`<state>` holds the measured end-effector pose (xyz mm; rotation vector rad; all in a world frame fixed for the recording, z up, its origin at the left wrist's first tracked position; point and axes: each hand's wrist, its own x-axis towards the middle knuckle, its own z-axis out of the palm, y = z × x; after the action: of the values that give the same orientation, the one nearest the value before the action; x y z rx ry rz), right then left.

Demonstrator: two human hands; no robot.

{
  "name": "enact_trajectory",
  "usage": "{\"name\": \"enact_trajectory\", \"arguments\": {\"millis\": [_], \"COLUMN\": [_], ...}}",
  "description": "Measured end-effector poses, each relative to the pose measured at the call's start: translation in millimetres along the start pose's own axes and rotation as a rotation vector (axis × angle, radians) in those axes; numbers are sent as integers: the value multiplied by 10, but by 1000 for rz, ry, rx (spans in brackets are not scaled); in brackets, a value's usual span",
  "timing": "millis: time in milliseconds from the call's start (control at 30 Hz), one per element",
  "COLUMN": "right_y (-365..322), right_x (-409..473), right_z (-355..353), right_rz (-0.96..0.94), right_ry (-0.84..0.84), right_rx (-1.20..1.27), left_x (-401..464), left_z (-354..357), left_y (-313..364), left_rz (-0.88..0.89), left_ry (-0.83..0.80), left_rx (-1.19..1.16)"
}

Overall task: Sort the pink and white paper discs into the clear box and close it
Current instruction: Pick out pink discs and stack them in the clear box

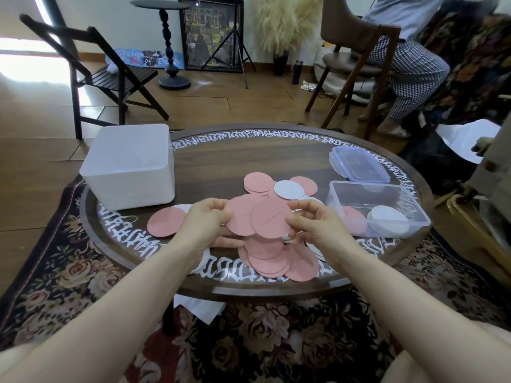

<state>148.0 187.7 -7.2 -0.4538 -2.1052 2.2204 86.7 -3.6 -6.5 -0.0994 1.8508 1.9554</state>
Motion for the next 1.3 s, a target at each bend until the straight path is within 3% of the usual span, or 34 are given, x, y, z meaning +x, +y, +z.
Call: {"name": "enact_trajectory", "arguments": {"millis": [267, 400, 567, 867, 1300], "right_y": [48, 140, 214, 292, 244], "right_x": [-13, 54, 0, 24, 42], "right_z": [100, 38, 53, 58, 193], "right_rz": [12, -178, -144, -198, -181], "right_ry": [-29, 83, -72, -100, -59], "right_rx": [-59, -575, -1116, -901, -1008], "left_x": [-71, -13, 59, 88, 74], "left_z": [116, 78, 37, -3, 29], "left_y": [-77, -90, -68, -90, -104], "left_rz": [60, 59, 67, 17, 28], "left_ry": [-130, 18, 196, 240, 236], "left_rx": [0, -38, -149, -189, -152]}}
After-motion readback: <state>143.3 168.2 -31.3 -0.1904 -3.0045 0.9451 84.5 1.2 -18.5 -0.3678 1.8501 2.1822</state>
